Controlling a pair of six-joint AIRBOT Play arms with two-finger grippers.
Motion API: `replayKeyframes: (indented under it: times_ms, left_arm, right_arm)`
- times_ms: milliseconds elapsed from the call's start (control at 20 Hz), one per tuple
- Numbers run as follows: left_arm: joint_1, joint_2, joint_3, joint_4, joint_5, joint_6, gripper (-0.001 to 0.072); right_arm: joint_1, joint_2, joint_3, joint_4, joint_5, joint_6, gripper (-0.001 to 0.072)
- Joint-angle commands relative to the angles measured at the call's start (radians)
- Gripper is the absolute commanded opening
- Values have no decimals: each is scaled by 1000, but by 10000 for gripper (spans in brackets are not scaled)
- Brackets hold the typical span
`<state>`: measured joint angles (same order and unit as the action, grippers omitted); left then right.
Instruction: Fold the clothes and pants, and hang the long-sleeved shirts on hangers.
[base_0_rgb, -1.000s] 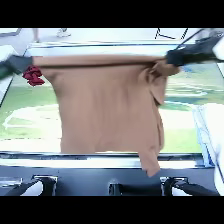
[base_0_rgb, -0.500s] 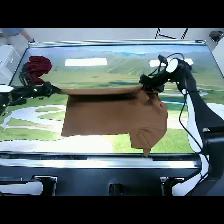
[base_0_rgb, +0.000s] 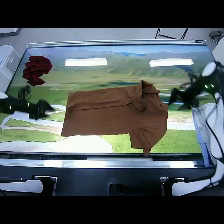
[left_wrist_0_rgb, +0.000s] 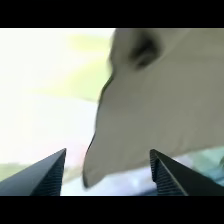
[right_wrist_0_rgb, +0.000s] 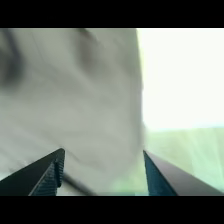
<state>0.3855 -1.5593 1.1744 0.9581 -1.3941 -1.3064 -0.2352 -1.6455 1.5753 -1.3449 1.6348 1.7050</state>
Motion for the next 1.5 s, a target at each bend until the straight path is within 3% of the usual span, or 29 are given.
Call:
replayKeyframes:
  times_ms: [0,100,400,500,600,650,800,1000,1250,1300,1350,1400,1450]
  left_arm:
    - [27,23,-227,37,-34,52,426]
    - [27,24,-317,-51,34,117,427]
    - [-40,21,-342,-127,132,102,421]
    - [-85,16,-346,-160,172,92,277]
    - [-126,15,-345,-163,176,93,51]
    - [-139,16,-345,-163,172,95,23]
    - [-142,25,-341,-163,154,95,22]
    - [-142,61,-342,-163,149,95,22]
    - [-142,95,-341,-163,137,94,22]
    - [-142,101,-341,-163,126,94,22]
    - [-142,108,-341,-163,119,94,22]
    - [-142,119,-341,-163,119,94,22]
    - [-142,130,-336,-163,119,94,22]
  right_arm:
    - [-68,187,-364,-36,-76,-62,570]
    - [-67,247,-481,-33,-100,-113,570]
    - [-67,259,-498,0,-110,-120,568]
    - [-67,259,-498,2,-125,-113,568]
    - [-67,259,-500,-1,-156,-95,569]
    - [-67,258,-507,-1,-184,-93,570]
    - [-76,236,-567,69,-342,-84,570]
    - [-144,134,-571,356,-359,-202,566]
    - [-127,43,-571,344,-352,-214,536]
    - [-127,32,-571,361,-351,-215,511]
    - [-127,26,-571,378,-347,-219,394]
    - [-127,27,-570,403,-337,-240,268]
    - [-127,31,-561,431,-300,-271,43]
